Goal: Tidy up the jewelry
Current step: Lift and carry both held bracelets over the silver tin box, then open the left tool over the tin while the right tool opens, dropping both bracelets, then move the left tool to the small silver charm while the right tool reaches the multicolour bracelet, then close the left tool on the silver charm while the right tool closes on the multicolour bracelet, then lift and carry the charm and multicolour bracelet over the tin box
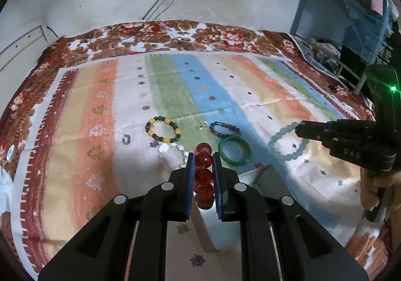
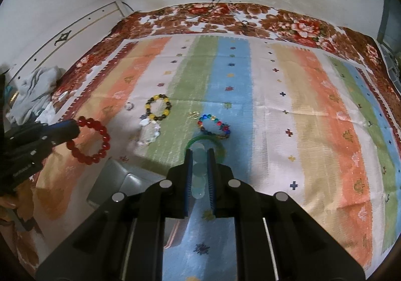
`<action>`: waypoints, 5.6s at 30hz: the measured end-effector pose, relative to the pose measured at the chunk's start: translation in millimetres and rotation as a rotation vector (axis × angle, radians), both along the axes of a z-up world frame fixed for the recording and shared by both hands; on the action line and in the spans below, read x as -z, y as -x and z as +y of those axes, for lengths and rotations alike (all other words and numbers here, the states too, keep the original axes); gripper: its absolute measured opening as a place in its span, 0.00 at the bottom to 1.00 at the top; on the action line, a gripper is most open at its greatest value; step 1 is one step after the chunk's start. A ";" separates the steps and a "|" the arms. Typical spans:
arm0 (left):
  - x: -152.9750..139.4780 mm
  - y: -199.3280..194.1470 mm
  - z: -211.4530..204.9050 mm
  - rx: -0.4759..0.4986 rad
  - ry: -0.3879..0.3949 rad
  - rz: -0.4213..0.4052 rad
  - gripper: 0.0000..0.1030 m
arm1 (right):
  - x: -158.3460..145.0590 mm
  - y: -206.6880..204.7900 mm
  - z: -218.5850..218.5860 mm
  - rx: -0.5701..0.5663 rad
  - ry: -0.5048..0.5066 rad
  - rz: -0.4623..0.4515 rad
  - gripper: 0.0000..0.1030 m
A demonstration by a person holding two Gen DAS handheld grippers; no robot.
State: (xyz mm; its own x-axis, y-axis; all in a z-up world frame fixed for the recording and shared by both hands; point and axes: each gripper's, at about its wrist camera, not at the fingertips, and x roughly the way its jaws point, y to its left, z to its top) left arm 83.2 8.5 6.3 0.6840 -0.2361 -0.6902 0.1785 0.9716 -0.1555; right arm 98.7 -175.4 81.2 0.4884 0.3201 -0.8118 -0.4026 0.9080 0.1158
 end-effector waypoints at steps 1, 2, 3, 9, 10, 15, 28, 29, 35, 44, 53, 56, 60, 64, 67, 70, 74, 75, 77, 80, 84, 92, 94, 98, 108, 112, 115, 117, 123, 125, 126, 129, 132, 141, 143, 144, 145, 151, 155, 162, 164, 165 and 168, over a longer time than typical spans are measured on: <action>0.2 2.3 -1.4 -0.003 0.001 -0.002 0.13 | -1.0 3.6 2.2 -0.008 -0.002 -0.002 0.12; 0.7 3.4 -2.8 0.002 0.002 -0.001 0.13 | -1.9 6.7 3.1 -0.012 -0.008 -0.003 0.12; 0.9 5.2 -5.1 0.009 0.004 0.000 0.13 | -2.5 9.4 2.7 -0.015 -0.016 -0.002 0.12; 7.3 14.0 -16.2 0.036 -0.003 0.014 0.13 | -3.8 24.6 10.3 -0.052 -0.033 0.007 0.12; 8.2 15.4 -17.3 0.037 -0.005 0.014 0.13 | -2.9 27.1 11.0 -0.058 -0.035 0.011 0.12; 13.8 19.3 -24.9 0.055 -0.016 0.030 0.13 | 3.0 34.2 17.9 -0.079 -0.023 0.025 0.12; 18.7 15.3 -27.5 0.036 -0.051 0.030 0.51 | 10.2 26.0 15.4 -0.051 -0.010 0.043 0.36; 19.5 13.9 -25.8 0.027 -0.054 0.030 0.51 | 10.6 25.4 14.5 -0.047 -0.011 0.043 0.37; 22.2 5.7 -12.8 -0.025 -0.075 0.053 0.52 | 14.1 18.9 8.1 -0.008 -0.008 0.049 0.41; 26.3 -9.9 2.8 -0.063 -0.086 0.078 0.57 | 23.6 0.4 -3.9 0.059 0.012 0.058 0.43; 29.9 -31.5 8.1 -0.080 -0.142 0.081 0.64 | 23.0 -13.3 4.3 0.046 0.041 0.007 0.47; 31.5 -40.9 20.1 -0.114 -0.145 0.093 0.64 | 25.8 -23.1 4.2 0.057 0.039 0.010 0.47; 35.7 -52.7 33.7 -0.147 -0.146 0.113 0.64 | 29.9 -37.6 2.0 0.068 0.038 0.025 0.47; 39.0 -63.7 41.2 -0.165 -0.150 0.127 0.64 | 35.9 -49.0 -0.6 0.080 0.028 0.052 0.47; 40.6 -71.4 46.2 -0.175 -0.151 0.133 0.64 | 40.3 -56.5 3.7 0.077 0.051 0.048 0.47; 44.2 -78.6 50.7 -0.176 -0.154 0.145 0.64 | 45.1 -65.2 6.9 0.074 0.057 0.057 0.47; 50.4 -88.8 53.5 -0.174 -0.164 0.166 0.64 | 50.4 -73.6 10.7 0.063 0.077 0.061 0.47; 51.2 -90.4 53.1 -0.171 -0.167 0.168 0.64 | 52.1 -76.0 11.6 0.061 0.080 0.064 0.47; 53.2 -96.5 54.5 -0.172 -0.179 0.172 0.64 | 56.1 -81.0 12.3 0.061 0.079 0.075 0.47; 57.0 -105.9 57.0 -0.175 -0.179 0.183 0.64 | 63.9 -90.4 13.9 0.062 0.085 0.096 0.47; 62.7 -116.7 62.1 -0.183 -0.178 0.203 0.64 | 72.9 -101.6 15.6 0.066 0.096 0.116 0.47; 74.2 -138.7 73.2 -0.201 -0.179 0.232 0.64 | 95.0 -124.0 14.2 0.091 0.121 0.175 0.52; 79.1 -143.7 76.6 -0.206 -0.171 0.249 0.64 | 100.9 -129.7 12.8 0.099 0.122 0.193 0.52; 89.9 -153.3 83.2 -0.217 -0.161 0.281 0.64 | 110.0 -139.1 9.8 0.117 0.117 0.222 0.53; 110.6 -168.3 96.0 -0.243 -0.130 0.342 0.64 | 127.3 -150.3 5.9 0.145 0.100 0.310 0.60; 120.3 -174.3 100.6 -0.251 -0.117 0.369 0.64 | 134.5 -153.6 8.0 0.142 0.111 0.324 0.60; 129.1 -177.7 102.4 -0.256 -0.119 0.393 0.64 | 140.1 -155.3 6.6 0.152 0.095 0.349 0.60; 131.7 -178.6 102.5 -0.253 -0.125 0.398 0.64 | 142.3 -155.5 7.4 0.147 0.098 0.355 0.60; 133.6 -179.9 102.1 -0.245 -0.129 0.396 0.61 | 145.6 -157.8 6.2 0.148 0.085 0.363 0.60; 134.3 -179.5 100.9 -0.240 -0.140 0.394 0.59 | 145.9 -160.8 7.2 0.149 0.085 0.357 0.60; 134.4 -179.3 101.0 -0.239 -0.141 0.393 0.59 | 146.4 -162.2 7.1 0.152 0.081 0.358 0.60; 134.5 -179.2 101.9 -0.241 -0.141 0.391 0.57 | 147.4 -163.5 6.5 0.156 0.077 0.362 0.60; 134.3 -179.3 101.5 -0.251 -0.151 0.391 0.53 | 147.7 -164.1 6.9 0.154 0.077 0.361 0.60; 134.4 -179.1 100.4 -0.252 -0.168 0.382 0.29 | 149.5 -164.4 6.2 0.151 0.125 0.342 0.37; 134.6 -179.0 101.6 -0.258 -0.169 0.382 0.18 | 150.0 -163.8 5.9 0.151 0.123 0.343 0.25; 134.8 -179.0 102.6 -0.261 -0.168 0.384 0.16 | 150.3 -163.4 6.5 0.144 0.119 0.345 0.17; 134.9 -179.0 103.3 -0.264 -0.167 0.385 0.12 | 150.6 -162.8 7.3 0.139 0.115 0.348 0.13; 134.7 -178.2 106.7 -0.271 -0.143 0.390 0.09 | 151.2 -159.2 10.7 0.129 0.119 0.340 0.11; 133.9 -178.1 107.3 -0.271 -0.132 0.393 0.09 | 150.6 -159.4 10.8 0.128 0.117 0.337 0.11; 127.9 -176.6 105.5 -0.262 -0.123 0.383 0.09 | 144.4 -159.0 12.2 0.121 0.121 0.321 0.11; 124.6 -176.0 104.8 -0.258 -0.112 0.379 0.09 | 140.9 -157.8 13.1 0.117 0.124 0.311 0.11; 123.2 -176.0 104.9 -0.259 -0.105 0.377 0.09 | 139.5 -157.5 13.4 0.116 0.123 0.309 0.11; 120.0 -174.4 103.3 -0.261 -0.103 0.371 0.09 | 134.3 -155.7 13.5 0.114 0.118 0.299 0.11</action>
